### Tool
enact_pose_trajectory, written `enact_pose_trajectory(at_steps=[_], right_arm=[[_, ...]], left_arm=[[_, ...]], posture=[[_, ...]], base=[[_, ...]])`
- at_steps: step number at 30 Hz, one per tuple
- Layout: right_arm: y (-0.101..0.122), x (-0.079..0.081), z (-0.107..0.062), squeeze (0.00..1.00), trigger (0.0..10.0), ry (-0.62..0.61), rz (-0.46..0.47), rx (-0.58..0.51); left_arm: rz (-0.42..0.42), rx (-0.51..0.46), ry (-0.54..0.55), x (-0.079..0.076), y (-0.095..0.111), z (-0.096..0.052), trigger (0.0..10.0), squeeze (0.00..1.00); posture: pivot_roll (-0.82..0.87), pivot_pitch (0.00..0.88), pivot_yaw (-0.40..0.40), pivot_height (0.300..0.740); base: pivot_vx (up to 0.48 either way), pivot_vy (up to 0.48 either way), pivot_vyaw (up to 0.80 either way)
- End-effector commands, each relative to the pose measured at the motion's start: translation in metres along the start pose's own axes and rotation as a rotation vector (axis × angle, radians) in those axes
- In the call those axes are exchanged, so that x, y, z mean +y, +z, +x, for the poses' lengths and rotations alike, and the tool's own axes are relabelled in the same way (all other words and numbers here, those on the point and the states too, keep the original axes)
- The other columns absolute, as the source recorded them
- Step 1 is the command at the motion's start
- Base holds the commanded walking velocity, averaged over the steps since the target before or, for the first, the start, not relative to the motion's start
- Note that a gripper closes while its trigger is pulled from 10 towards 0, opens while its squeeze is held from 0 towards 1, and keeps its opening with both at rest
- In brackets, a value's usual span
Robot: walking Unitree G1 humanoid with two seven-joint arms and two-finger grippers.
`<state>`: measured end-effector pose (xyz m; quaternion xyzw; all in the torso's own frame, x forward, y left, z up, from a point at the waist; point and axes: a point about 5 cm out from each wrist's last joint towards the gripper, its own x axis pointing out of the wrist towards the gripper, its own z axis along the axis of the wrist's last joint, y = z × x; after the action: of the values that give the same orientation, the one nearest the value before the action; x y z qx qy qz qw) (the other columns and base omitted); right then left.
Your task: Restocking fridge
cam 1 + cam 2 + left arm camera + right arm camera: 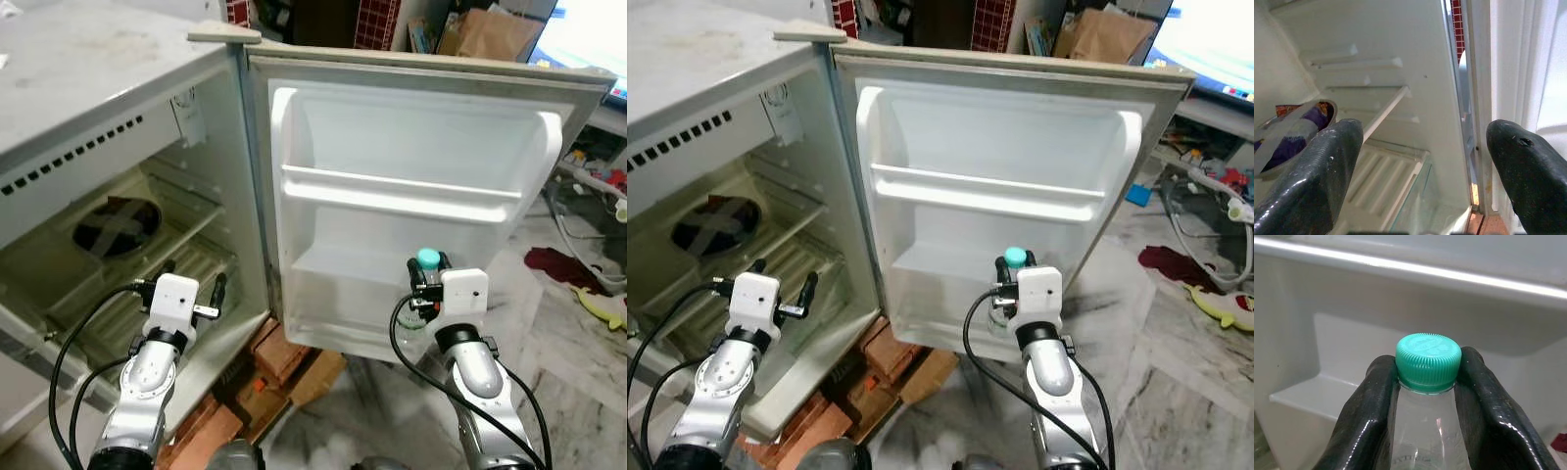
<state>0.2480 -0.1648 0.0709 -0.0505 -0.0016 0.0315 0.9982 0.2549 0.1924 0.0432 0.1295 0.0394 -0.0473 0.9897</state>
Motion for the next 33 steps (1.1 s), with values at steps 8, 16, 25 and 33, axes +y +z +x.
enact_pose_trajectory(at_steps=[8, 16, 25, 33], right_arm=[[0.008, -0.002, 0.005, 0.00, 10.0, -0.010, -0.012, -0.037], [0.014, -0.009, 0.009, 0.00, 10.0, -0.026, -0.034, -0.057], [0.013, -0.010, 0.007, 0.00, 10.0, -0.071, -0.023, -0.064], [0.017, -0.007, 0.013, 0.00, 10.0, -0.060, -0.036, -0.076]], left_arm=[[-0.049, 0.076, 0.056, 0.003, -0.007, 0.000, 10.0, 0.00], [-0.083, 0.134, 0.020, 0.012, -0.014, -0.007, 10.0, 0.00], [-0.055, 0.105, 0.075, 0.024, -0.009, -0.010, 10.0, 0.00], [-0.064, 0.046, 0.031, 0.013, 0.000, -0.002, 10.0, 0.00]], posture=[[-0.02, 0.008, -0.018, 0.638], [-0.02, 0.021, -0.018, 0.638], [-0.02, 0.019, 0.024, 0.638], [-0.03, 0.026, 0.008, 0.638]], base=[[0.000, 0.000, 0.00], [0.000, 0.000, 0.00], [0.000, 0.000, 0.00], [0.000, 0.000, 0.00]])
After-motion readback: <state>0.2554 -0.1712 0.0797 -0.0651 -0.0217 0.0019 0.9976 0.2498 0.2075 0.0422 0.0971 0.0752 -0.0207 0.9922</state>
